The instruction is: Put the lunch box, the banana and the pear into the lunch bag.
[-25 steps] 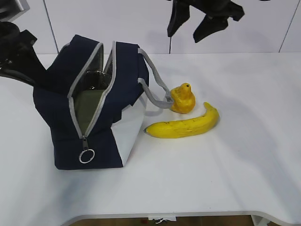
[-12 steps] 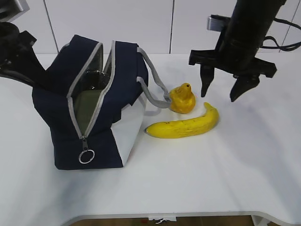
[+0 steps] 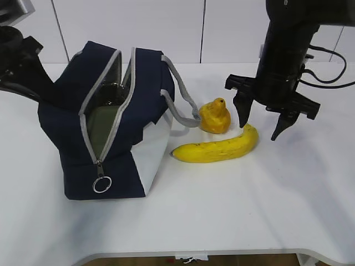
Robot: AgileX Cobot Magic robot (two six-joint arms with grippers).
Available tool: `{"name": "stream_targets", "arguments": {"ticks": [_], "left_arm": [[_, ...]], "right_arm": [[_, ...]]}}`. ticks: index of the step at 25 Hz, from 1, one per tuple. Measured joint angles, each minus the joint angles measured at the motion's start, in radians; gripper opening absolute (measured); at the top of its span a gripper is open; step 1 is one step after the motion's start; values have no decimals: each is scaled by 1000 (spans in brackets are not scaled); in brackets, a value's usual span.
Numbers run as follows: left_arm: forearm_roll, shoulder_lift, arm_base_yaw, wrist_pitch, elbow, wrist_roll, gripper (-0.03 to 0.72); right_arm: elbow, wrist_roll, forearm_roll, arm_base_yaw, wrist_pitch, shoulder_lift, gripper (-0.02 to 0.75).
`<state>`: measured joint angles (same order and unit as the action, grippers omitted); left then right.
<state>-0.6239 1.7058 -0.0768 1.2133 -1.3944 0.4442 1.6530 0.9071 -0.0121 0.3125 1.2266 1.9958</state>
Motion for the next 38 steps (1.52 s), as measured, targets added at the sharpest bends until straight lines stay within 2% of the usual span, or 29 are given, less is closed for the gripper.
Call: {"name": "stream_targets", "arguments": {"ticks": [4,13,38], "left_arm": [[0,0,0,0,0,0,19],[0,0,0,0,0,0,19],[0,0,0,0,0,0,19]], "right_arm": [[0,58,0,0,-1,38,508],[0,120,4,0,-129,85,507],[0,124,18,0,-152,161,507]]}}
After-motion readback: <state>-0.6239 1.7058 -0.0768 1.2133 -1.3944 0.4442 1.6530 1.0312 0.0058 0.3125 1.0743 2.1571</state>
